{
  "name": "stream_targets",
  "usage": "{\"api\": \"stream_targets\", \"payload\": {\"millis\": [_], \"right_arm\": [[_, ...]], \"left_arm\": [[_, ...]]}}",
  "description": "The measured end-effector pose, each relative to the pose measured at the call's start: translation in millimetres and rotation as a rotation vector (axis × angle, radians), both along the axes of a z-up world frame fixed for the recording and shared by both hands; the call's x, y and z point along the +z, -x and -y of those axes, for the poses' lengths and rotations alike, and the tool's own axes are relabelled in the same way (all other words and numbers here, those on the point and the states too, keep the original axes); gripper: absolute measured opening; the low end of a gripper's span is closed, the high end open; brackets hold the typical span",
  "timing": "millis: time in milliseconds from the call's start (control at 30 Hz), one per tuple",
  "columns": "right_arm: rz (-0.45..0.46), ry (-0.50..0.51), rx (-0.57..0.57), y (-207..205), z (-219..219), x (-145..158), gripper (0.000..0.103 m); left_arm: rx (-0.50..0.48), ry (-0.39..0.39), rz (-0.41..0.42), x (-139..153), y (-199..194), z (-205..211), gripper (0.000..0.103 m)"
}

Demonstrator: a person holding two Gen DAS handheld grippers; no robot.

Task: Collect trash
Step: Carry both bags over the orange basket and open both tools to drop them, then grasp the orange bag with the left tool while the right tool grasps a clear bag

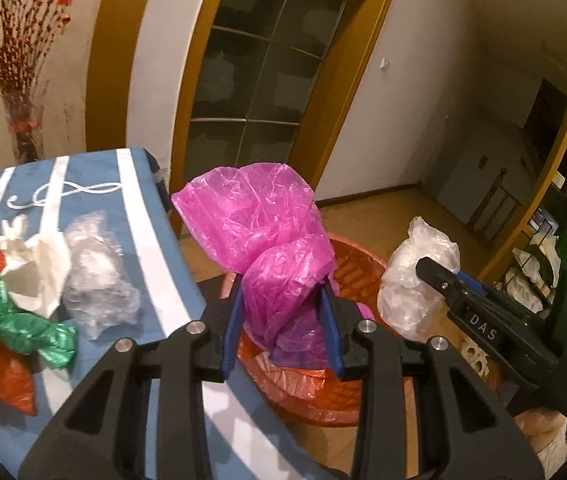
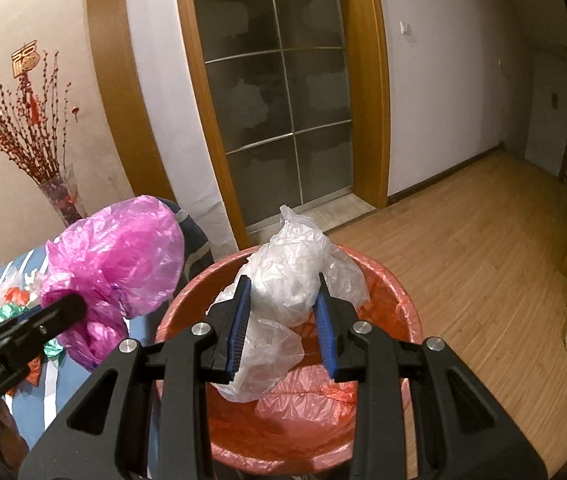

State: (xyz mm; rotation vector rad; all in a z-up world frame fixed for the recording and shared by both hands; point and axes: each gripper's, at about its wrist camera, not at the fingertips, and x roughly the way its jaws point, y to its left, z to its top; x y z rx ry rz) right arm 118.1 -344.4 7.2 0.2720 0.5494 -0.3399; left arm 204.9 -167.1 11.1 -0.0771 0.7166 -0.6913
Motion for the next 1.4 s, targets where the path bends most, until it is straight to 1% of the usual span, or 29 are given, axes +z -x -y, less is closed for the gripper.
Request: {"api": "stream_targets", "payload": {"millis": [33, 167, 200, 233, 267, 333, 400, 500, 533, 600, 700, 800, 1100, 1200, 1300, 1400], "right_arm": [[-0.001, -0.005, -0.002, -1.3, 1.9, -1.1, 0.031], [-0.002, -0.043, -0.006, -7.3, 12.2, -5.6, 0.035], [0.000, -0.052, -0.007, -8.1, 14.0, -6.8, 0.040], [-0.003, -0.056, -0.012, -8.7, 15.2, -7.5, 0.042], [-0.006, -0.059, -0.016, -9.3, 16.7, -8.5, 0.046], [-0.009, -0.063, -0.020, -9.4, 18.2, -10.9, 0.049], [-0.012, -0.060, -0.023, -8.2, 18.7, -12.3, 0.054], [-0.017, -0.051, -0.031, -6.3, 17.7, -13.1, 0.060], [-0.017, -0.045, -0.033, -5.8, 17.0, -12.7, 0.061], [-0.017, -0.020, -0.035, -4.2, 12.5, -10.6, 0.066], [-0.016, 0.013, -0.030, -2.6, 6.0, -7.3, 0.070], [-0.013, 0.027, -0.011, -1.7, -3.4, -3.5, 0.070], [-0.007, 0.059, 0.083, -3.1, -51.3, 6.5, 0.071], [-0.013, 0.060, 0.121, -7.9, -69.3, 4.8, 0.070], [-0.018, 0.054, 0.158, -14.7, -87.7, 2.8, 0.070], [-0.018, 0.048, 0.194, -19.7, -103.1, 1.7, 0.071]], "left_arm": [[-0.002, 0.000, -0.006, 0.4, 3.0, 6.0, 0.035], [-0.015, -0.009, -0.043, -13.6, -6.6, 17.0, 0.036], [-0.018, -0.015, -0.052, -17.8, -7.9, 20.1, 0.038], [-0.019, -0.018, -0.056, -20.3, -8.6, 22.1, 0.038], [-0.021, -0.024, -0.059, -23.0, -9.3, 24.8, 0.040], [-0.019, -0.034, -0.072, -28.9, -11.0, 27.4, 0.044], [-0.012, -0.039, -0.079, -31.7, -12.6, 27.6, 0.052], [0.011, -0.049, -0.089, -35.2, -16.0, 22.1, 0.057], [0.019, -0.057, -0.087, -35.7, -16.0, 18.7, 0.058], [0.034, -0.071, -0.074, -34.0, -14.1, 12.3, 0.064], [0.065, -0.093, -0.034, -26.1, -7.8, -3.1, 0.068], [0.098, -0.096, -0.010, -14.8, -1.0, -18.1, 0.071], [0.198, -0.084, 0.046, 13.5, 19.2, -84.6, 0.073], [0.256, -0.084, 0.067, 24.5, 24.3, -116.9, 0.073], [0.335, -0.084, 0.091, 34.7, 25.5, -158.3, 0.074], [0.441, -0.092, 0.112, 44.8, 22.7, -203.1, 0.074]]}}
